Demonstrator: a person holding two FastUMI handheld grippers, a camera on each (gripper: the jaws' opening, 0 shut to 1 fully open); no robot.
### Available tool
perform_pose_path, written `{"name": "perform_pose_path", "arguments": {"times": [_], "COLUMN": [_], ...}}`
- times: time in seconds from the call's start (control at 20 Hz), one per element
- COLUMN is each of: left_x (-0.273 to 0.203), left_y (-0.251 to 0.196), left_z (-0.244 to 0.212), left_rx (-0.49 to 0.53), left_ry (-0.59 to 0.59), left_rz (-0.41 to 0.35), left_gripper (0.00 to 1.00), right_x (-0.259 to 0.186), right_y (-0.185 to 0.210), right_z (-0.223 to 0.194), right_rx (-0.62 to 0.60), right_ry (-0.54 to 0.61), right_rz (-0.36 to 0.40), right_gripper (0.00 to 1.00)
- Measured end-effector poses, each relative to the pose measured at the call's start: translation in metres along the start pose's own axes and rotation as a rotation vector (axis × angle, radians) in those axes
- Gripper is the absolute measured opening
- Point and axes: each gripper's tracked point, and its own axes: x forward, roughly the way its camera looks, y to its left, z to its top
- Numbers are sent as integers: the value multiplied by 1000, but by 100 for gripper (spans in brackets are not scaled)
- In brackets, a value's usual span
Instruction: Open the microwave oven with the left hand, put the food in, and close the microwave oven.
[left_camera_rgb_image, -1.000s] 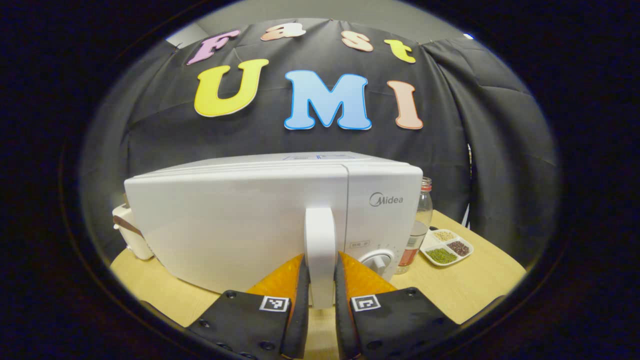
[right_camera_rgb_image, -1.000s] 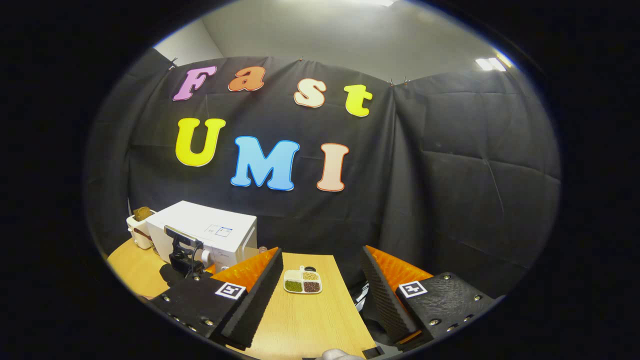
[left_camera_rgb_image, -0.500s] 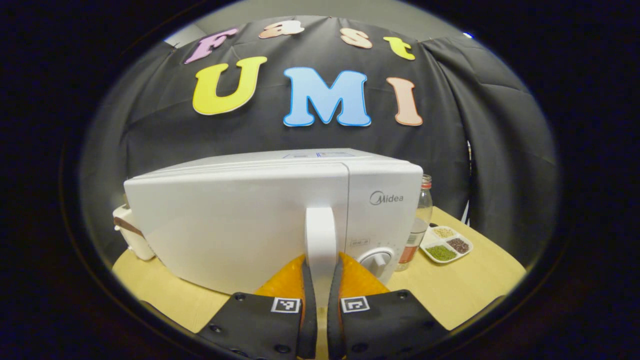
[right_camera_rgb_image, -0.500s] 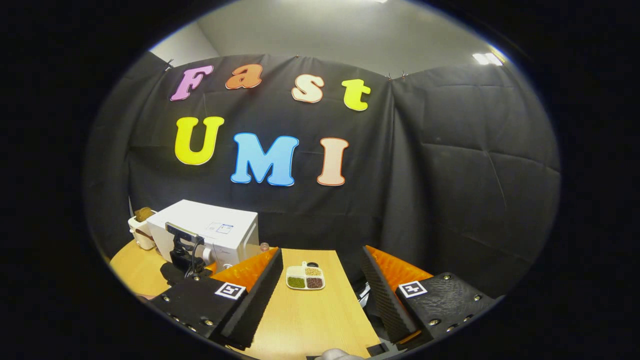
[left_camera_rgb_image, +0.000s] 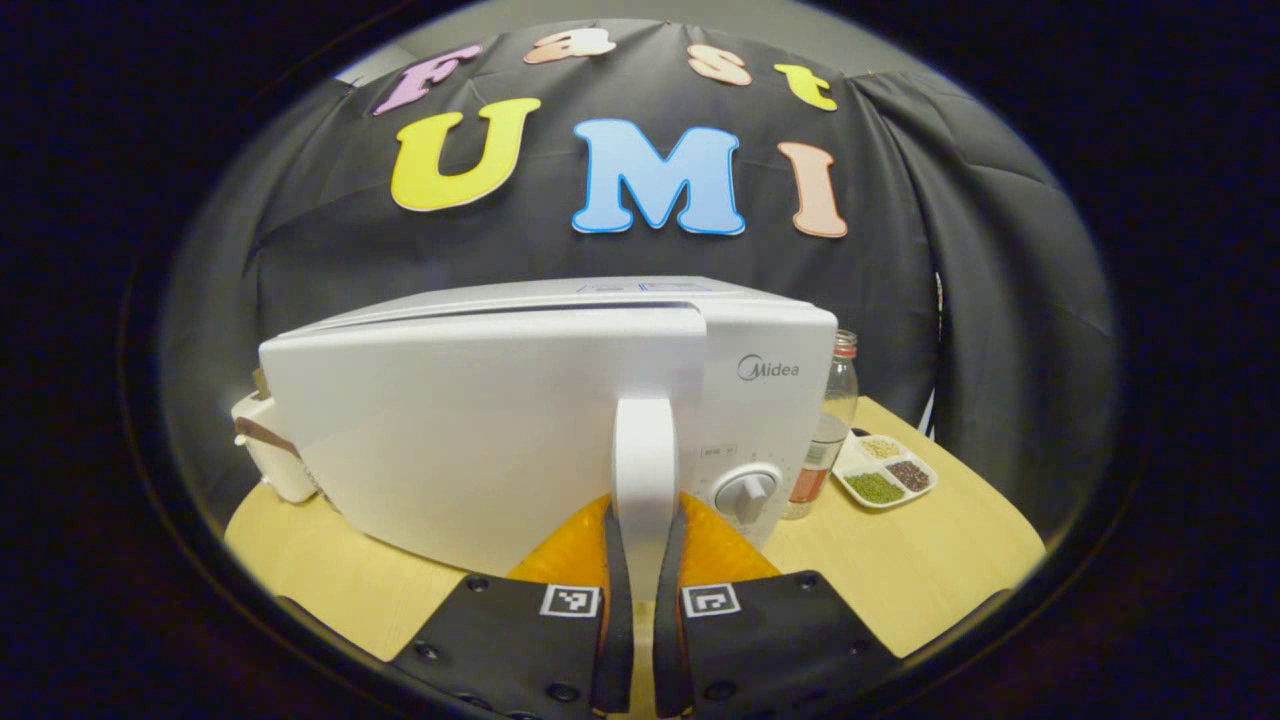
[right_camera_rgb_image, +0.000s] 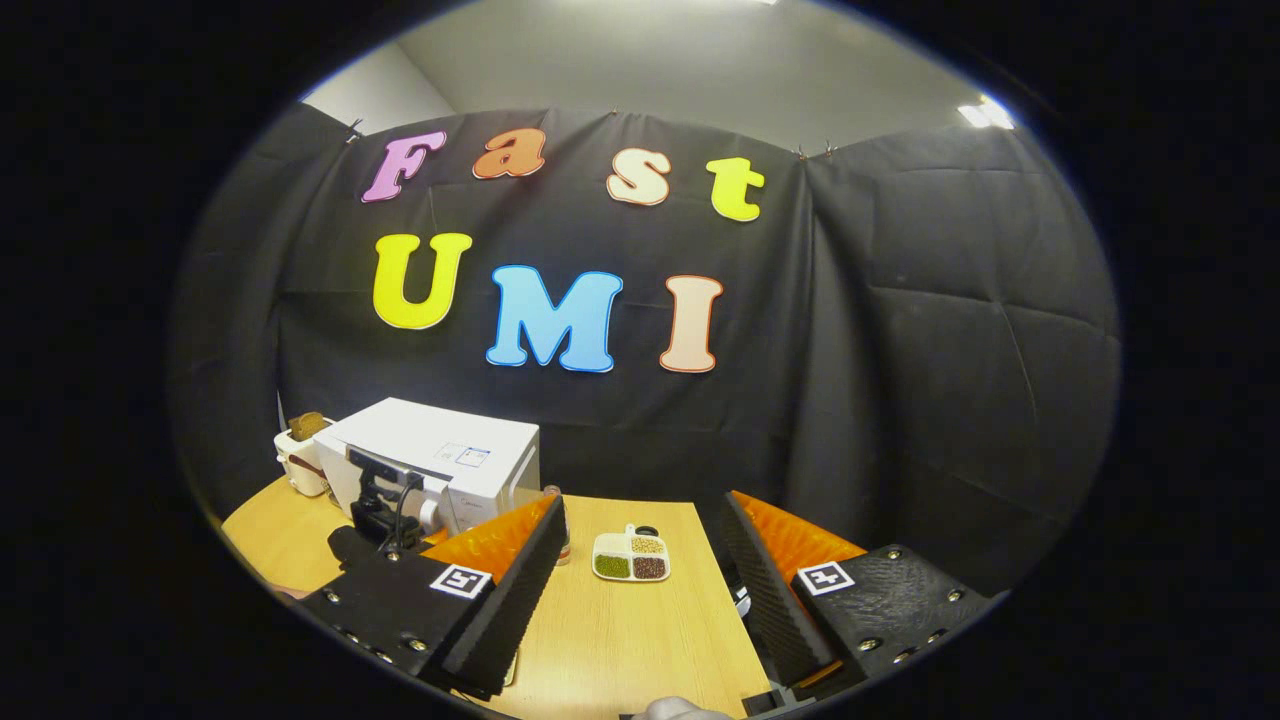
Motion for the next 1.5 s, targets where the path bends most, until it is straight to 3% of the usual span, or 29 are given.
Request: {"name": "perform_pose_path", "arguments": {"times": [0.25,0.35,0.45,0.55,0.6,1.0,1.25,1.5], "left_x": [-44,-48,-50,-49,-53,-87,-128,-179], "left_y": [12,14,25,37,38,53,76,116], "left_z": [-15,-15,-15,-15,-19,-29,-41,-54], "left_rx": [34,47,34,43,37,28,33,51], "left_ry": [18,23,11,23,20,32,36,65], "left_rz": [20,45,97,135,125,134,134,196], "left_gripper": [16,23,43,84,99,100,100,99], "right_x": [3,2,0,-3,-5,-11,-11,-15], "right_y": [8,12,14,14,12,20,52,88], "right_z": [-14,-19,-21,-21,-20,-21,-25,-28], "right_rx": [53,68,69,64,59,66,119,117], "right_ry": [25,36,40,39,33,29,39,44], "right_rz": [50,74,91,100,102,139,221,306], "right_gripper": [95,95,95,95,95,96,95,95]}}
